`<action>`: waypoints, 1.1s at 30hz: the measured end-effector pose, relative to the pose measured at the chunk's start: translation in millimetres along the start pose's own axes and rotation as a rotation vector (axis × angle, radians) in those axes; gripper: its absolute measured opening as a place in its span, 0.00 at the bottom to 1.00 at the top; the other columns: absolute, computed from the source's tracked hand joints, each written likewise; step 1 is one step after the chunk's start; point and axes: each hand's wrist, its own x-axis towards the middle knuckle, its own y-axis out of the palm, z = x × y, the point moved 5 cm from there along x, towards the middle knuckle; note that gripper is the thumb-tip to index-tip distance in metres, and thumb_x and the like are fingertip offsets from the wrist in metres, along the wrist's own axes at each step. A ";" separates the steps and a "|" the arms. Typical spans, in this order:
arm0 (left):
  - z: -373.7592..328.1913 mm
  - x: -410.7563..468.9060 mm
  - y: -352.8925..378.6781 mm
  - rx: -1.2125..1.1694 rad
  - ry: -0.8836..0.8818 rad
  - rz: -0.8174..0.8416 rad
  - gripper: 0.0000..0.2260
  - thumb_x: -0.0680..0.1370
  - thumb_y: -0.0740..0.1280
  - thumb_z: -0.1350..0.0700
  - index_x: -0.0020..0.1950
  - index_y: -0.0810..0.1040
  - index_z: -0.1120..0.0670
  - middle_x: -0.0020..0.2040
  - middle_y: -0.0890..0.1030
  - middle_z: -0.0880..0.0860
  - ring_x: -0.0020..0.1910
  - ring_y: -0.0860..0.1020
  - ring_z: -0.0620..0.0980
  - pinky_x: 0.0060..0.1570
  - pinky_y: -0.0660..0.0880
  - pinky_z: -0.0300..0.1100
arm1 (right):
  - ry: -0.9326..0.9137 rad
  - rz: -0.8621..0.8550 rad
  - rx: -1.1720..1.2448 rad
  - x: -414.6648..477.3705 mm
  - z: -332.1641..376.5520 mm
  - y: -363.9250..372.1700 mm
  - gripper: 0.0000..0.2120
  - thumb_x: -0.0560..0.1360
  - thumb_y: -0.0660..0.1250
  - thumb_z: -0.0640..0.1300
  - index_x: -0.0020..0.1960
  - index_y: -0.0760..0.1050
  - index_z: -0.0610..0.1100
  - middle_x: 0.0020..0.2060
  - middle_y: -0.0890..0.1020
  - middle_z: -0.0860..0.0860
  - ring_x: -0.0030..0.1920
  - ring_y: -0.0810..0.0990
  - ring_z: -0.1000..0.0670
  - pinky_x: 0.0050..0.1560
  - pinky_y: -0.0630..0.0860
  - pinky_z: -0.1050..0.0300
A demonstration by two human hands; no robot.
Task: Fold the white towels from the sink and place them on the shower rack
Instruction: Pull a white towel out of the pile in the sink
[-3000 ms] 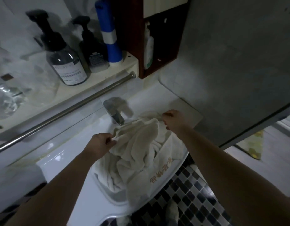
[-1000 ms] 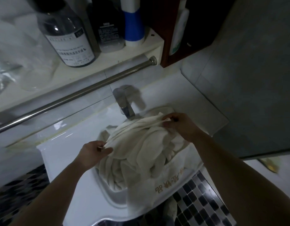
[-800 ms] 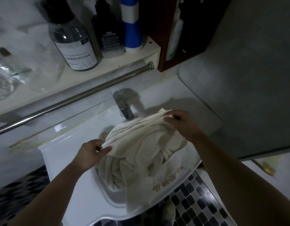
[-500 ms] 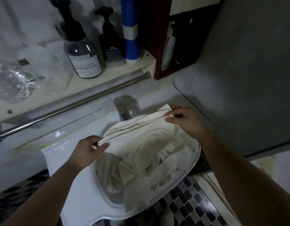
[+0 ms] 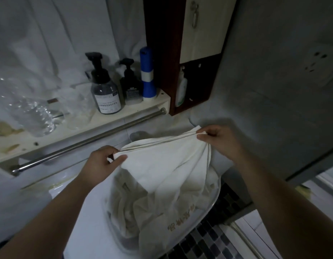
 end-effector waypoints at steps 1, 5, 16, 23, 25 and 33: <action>-3.2 1.9 -0.7 0.051 0.035 0.029 0.09 0.75 0.72 0.42 0.41 0.81 0.46 0.40 0.81 0.45 0.39 0.80 0.42 0.38 0.75 0.37 | 0.001 0.011 -0.066 -0.9 -1.6 -3.6 0.11 0.73 0.77 0.42 0.40 0.84 0.59 0.38 0.86 0.60 0.43 0.83 0.60 0.48 0.75 0.66; -14.7 4.5 4.8 0.358 0.227 0.133 0.22 0.77 0.62 0.32 0.36 0.75 0.48 0.33 0.75 0.45 0.33 0.75 0.41 0.36 0.74 0.42 | 0.030 0.040 -0.297 -9.9 -15.7 -12.4 0.15 0.72 0.77 0.44 0.37 0.80 0.64 0.35 0.81 0.71 0.39 0.79 0.69 0.40 0.70 0.75; -26.2 -2.1 18.5 0.607 0.292 0.283 0.27 0.71 0.56 0.26 0.44 0.85 0.44 0.40 0.80 0.41 0.39 0.78 0.44 0.38 0.75 0.39 | -0.018 0.242 -0.712 -29.8 -45.2 -3.1 0.08 0.77 0.70 0.46 0.54 0.84 0.52 0.43 0.79 0.62 0.40 0.73 0.68 0.40 0.64 0.76; -59.2 -16.9 19.1 0.444 0.634 0.205 0.20 0.77 0.68 0.37 0.32 0.78 0.50 0.33 0.77 0.43 0.35 0.75 0.43 0.34 0.71 0.37 | -0.004 0.117 -0.718 -27.8 -28.2 -21.6 0.07 0.77 0.70 0.48 0.54 0.82 0.49 0.46 0.84 0.52 0.45 0.81 0.52 0.46 0.71 0.60; -63.2 -15.7 16.4 0.454 0.631 0.188 0.21 0.77 0.67 0.39 0.31 0.78 0.52 0.31 0.76 0.45 0.33 0.75 0.47 0.33 0.72 0.39 | -0.021 0.095 -0.681 -27.8 -19.1 -24.5 0.06 0.76 0.72 0.47 0.52 0.83 0.49 0.44 0.84 0.51 0.42 0.80 0.53 0.42 0.71 0.63; -41.6 -2.1 11.8 -0.163 -0.035 0.155 0.23 0.73 0.78 0.52 0.28 0.71 0.64 0.25 0.64 0.57 0.26 0.63 0.45 0.28 0.59 0.39 | -0.101 -0.037 -0.538 -35.3 13.9 -39.9 0.05 0.76 0.72 0.40 0.50 0.85 0.45 0.42 0.85 0.49 0.41 0.81 0.51 0.41 0.69 0.72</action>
